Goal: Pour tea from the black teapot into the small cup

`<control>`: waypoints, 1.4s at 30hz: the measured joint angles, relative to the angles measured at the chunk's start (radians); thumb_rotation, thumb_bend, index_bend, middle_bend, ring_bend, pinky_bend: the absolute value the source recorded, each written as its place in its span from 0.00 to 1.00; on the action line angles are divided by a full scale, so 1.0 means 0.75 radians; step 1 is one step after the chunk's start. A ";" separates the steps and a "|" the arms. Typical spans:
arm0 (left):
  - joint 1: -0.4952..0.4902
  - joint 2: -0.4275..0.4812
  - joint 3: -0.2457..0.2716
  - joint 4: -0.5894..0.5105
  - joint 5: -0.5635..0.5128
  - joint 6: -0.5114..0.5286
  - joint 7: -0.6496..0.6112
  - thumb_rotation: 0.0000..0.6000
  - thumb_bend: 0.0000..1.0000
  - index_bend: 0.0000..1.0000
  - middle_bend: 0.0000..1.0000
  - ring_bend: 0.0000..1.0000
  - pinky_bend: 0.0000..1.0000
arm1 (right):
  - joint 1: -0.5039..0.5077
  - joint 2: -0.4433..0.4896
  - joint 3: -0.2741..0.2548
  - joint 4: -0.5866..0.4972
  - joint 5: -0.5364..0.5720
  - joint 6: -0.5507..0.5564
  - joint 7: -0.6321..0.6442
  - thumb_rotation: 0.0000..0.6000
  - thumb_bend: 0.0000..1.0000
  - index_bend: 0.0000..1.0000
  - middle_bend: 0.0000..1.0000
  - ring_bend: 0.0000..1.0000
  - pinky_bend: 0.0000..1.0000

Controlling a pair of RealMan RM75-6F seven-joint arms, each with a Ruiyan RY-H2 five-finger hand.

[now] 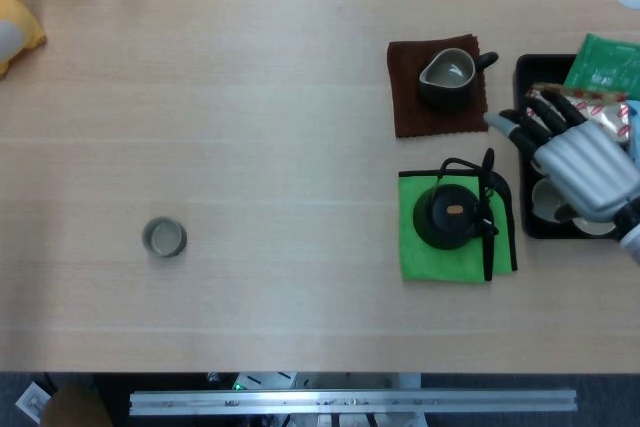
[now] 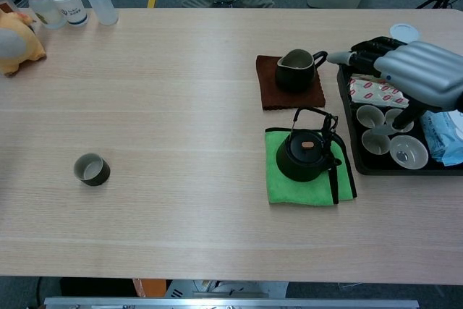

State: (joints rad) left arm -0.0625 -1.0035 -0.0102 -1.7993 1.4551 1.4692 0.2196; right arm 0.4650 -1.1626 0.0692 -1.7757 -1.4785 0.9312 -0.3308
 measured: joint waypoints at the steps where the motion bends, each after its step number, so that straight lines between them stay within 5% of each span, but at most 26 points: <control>1: 0.000 0.001 0.001 -0.001 0.003 -0.001 0.000 1.00 0.28 0.23 0.32 0.28 0.21 | 0.005 -0.012 0.001 0.005 0.009 -0.005 -0.012 1.00 0.00 0.05 0.14 0.00 0.05; 42: 0.015 0.015 0.009 0.024 -0.022 -0.017 -0.031 1.00 0.28 0.23 0.32 0.28 0.21 | 0.221 -0.493 0.031 0.381 0.369 -0.038 -0.364 1.00 0.00 0.04 0.14 0.00 0.05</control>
State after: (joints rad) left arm -0.0514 -0.9923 -0.0037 -1.7810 1.4388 1.4565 0.1966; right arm 0.6306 -1.5325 0.0924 -1.4900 -1.2015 0.9025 -0.6041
